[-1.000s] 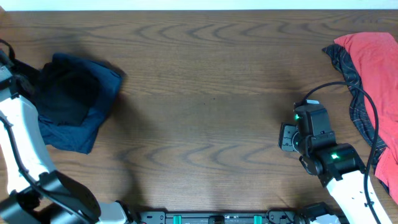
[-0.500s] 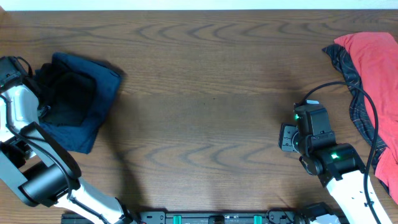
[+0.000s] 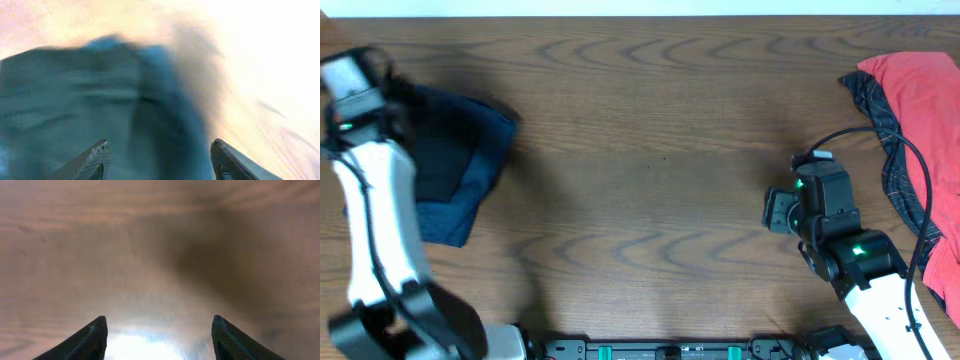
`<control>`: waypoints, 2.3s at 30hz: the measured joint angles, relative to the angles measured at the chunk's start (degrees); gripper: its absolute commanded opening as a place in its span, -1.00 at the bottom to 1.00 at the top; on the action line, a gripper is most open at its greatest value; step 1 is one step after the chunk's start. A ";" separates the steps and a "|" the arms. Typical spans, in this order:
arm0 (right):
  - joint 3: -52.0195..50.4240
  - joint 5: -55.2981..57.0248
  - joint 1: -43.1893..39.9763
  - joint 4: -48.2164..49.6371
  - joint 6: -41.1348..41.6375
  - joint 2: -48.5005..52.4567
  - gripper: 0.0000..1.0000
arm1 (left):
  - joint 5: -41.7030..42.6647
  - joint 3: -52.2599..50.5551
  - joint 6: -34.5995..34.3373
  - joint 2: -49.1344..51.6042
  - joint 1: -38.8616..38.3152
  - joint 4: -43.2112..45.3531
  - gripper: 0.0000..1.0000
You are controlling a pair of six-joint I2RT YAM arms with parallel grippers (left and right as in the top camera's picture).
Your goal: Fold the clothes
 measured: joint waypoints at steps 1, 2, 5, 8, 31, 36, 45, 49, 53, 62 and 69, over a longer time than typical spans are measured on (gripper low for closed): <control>0.00 0.09 0.00 1.73 -0.39 0.22 0.48 | 0.33 0.11 1.03 -1.36 -2.64 -0.31 0.72; 0.02 0.24 0.00 3.78 -1.01 0.61 0.50 | 0.61 0.24 2.56 -2.36 -5.38 -0.90 0.92; 0.07 -0.39 -0.11 10.49 -3.56 2.21 0.52 | 1.07 0.66 5.05 -3.39 -12.85 -6.01 0.96; 0.17 -3.34 -1.27 14.84 -5.55 3.98 0.63 | 1.33 0.59 6.34 -3.04 -18.25 -15.15 0.96; -0.07 -2.05 -7.41 -2.84 -6.58 -21.86 0.99 | -9.29 -24.96 4.09 -37.57 -37.73 -18.95 0.96; -2.14 1.81 -7.41 -2.91 -5.57 -30.49 0.98 | -11.23 -34.51 4.07 -53.33 -37.81 -8.76 0.96; -5.90 4.57 -7.41 -11.98 -4.74 -31.06 0.98 | -11.80 -37.16 4.07 -59.06 -37.81 -7.87 0.96; -5.92 4.81 -7.41 -14.56 -4.72 -31.08 0.99 | -11.87 -37.16 4.07 -59.04 -37.81 -9.49 0.96; -5.92 4.96 -7.41 -16.00 -4.72 -31.08 0.99 | -12.02 -37.16 4.07 -59.04 -37.81 -10.12 0.96; -5.92 4.96 -7.41 -16.35 -4.72 -31.08 0.99 | -12.02 -37.16 4.07 -59.04 -37.81 -10.43 0.96; -5.92 4.96 -7.41 -20.46 -4.72 -31.08 0.99 | -12.02 -37.16 4.07 -59.04 -37.81 -10.43 0.96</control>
